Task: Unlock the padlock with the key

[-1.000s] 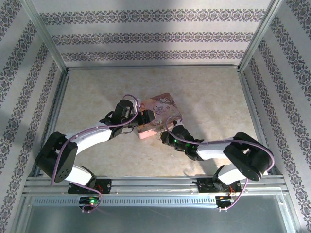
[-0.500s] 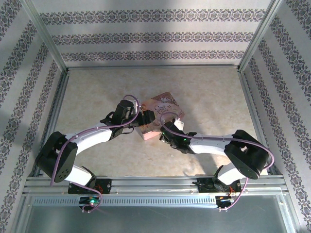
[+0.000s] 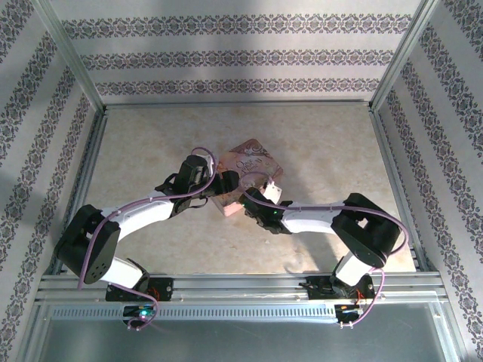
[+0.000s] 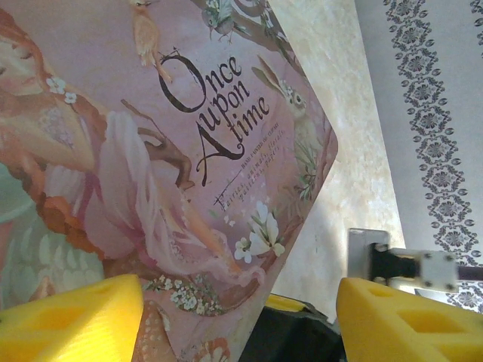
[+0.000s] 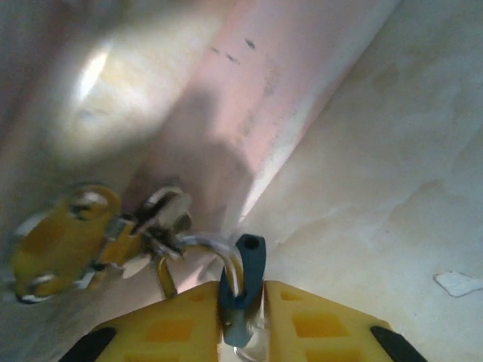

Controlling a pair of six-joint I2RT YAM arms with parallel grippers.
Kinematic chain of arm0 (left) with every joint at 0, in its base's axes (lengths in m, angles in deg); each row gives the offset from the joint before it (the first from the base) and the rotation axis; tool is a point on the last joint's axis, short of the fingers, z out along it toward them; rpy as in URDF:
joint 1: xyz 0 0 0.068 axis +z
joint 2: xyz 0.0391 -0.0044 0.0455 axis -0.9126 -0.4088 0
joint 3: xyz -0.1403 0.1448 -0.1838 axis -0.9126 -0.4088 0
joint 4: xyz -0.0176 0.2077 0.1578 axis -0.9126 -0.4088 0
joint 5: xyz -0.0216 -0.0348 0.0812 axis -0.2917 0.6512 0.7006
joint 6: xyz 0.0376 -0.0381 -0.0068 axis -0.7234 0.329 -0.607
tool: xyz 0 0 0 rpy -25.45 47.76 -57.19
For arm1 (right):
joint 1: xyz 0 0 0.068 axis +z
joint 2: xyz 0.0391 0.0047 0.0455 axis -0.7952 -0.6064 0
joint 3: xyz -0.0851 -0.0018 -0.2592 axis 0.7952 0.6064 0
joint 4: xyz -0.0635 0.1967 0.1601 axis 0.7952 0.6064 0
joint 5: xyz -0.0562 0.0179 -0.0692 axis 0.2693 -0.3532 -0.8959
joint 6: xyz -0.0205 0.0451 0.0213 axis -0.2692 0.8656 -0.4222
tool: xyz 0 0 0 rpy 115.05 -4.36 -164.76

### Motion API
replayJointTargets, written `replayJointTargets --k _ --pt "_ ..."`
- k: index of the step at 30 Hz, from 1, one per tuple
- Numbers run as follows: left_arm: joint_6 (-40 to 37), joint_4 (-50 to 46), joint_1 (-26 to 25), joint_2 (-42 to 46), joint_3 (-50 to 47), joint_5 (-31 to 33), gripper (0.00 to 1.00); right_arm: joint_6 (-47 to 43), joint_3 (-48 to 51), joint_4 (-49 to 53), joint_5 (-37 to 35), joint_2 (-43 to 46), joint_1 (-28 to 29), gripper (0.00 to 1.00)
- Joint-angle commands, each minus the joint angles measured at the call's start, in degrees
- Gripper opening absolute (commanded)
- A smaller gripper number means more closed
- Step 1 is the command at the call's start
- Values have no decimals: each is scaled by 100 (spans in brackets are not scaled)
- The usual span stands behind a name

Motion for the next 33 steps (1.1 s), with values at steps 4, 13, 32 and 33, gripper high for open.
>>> replayJointTargets --k 4,13,32,33 --pt "-134 -289 4 73 -163 132 69 -45 215 227 56 85 133 36" --pt "-114 -263 61 190 -248 119 69 -518 918 225 63 1324 353 65" --pt "-224 -491 158 354 -222 93 69 -3127 2803 -879 4568 5386 -2527 75" --pt "-234 -500 158 352 -214 95 69 -3117 2866 -1050 4966 5326 -2741 75"
